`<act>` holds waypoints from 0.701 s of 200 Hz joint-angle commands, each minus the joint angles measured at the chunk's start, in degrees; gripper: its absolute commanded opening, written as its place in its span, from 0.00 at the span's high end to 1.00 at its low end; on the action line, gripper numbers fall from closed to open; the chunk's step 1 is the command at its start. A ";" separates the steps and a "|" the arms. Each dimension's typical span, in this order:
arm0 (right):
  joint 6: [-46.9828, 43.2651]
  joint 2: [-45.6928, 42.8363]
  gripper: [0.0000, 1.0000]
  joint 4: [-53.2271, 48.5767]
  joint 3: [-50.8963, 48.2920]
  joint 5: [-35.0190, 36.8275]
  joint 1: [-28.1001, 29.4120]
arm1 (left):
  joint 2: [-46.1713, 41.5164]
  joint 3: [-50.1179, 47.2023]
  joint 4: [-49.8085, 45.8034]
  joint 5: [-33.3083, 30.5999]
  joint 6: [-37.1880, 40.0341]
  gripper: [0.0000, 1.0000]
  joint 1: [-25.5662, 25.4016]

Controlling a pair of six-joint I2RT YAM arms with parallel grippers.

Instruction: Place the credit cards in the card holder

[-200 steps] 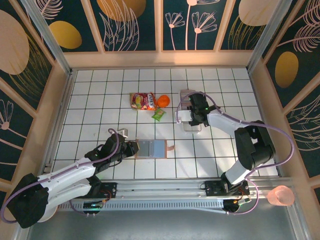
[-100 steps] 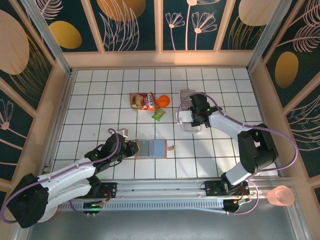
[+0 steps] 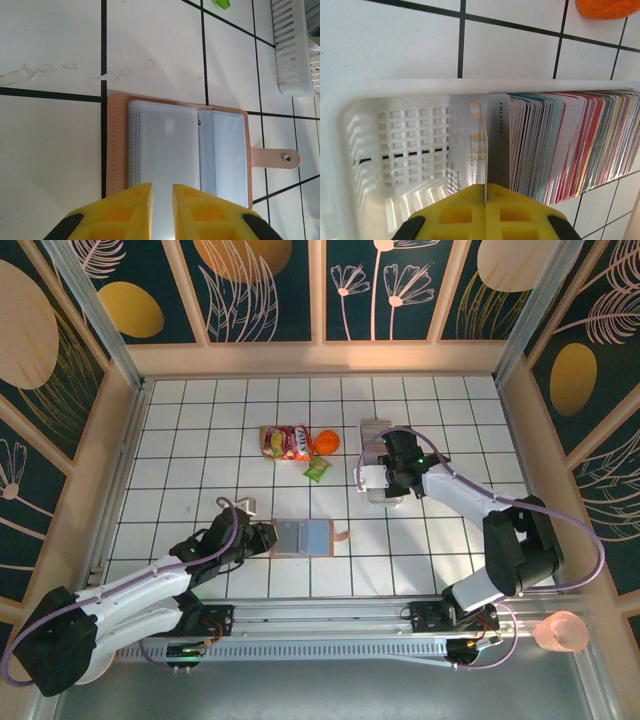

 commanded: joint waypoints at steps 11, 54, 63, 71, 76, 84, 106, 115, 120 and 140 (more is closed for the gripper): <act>4.10 -3.52 1.00 -5.47 -0.52 -3.00 1.31 | -0.04 -0.69 1.62 1.22 -0.33 0.83 -0.11; 7.04 -8.95 1.00 -10.78 -1.41 -3.85 3.82 | -0.64 -0.23 0.84 1.00 0.28 0.82 -0.05; 8.30 -11.02 1.00 -10.75 -2.03 -3.68 4.68 | -0.82 -0.11 0.66 0.83 0.28 0.82 -0.06; 8.87 -13.50 1.00 -10.46 -3.09 -3.52 6.49 | -0.99 -0.09 0.70 0.74 0.28 0.83 -0.09; 9.18 -15.27 1.00 -9.91 -3.92 -3.23 7.63 | -1.07 -0.01 0.66 0.66 0.19 0.82 -0.03; 9.50 -18.38 1.00 -8.33 -5.54 -2.88 9.48 | -1.16 0.06 0.70 0.60 0.06 0.82 -0.05; 15.35 -27.26 1.00 -4.77 -6.69 -8.98 11.84 | -1.11 0.35 0.92 0.48 -0.06 0.83 -0.05; 19.85 -29.05 1.00 -5.31 -5.44 -12.84 11.85 | -1.09 0.50 1.00 0.39 -0.06 0.83 -0.05; 22.37 -29.95 1.00 -5.97 -4.68 -14.72 11.84 | -1.03 0.57 1.01 0.38 -0.07 0.83 -0.05; 39.37 -31.41 1.00 -4.49 -2.60 -18.31 11.97 | -0.95 0.77 1.27 0.64 -0.10 0.83 -0.02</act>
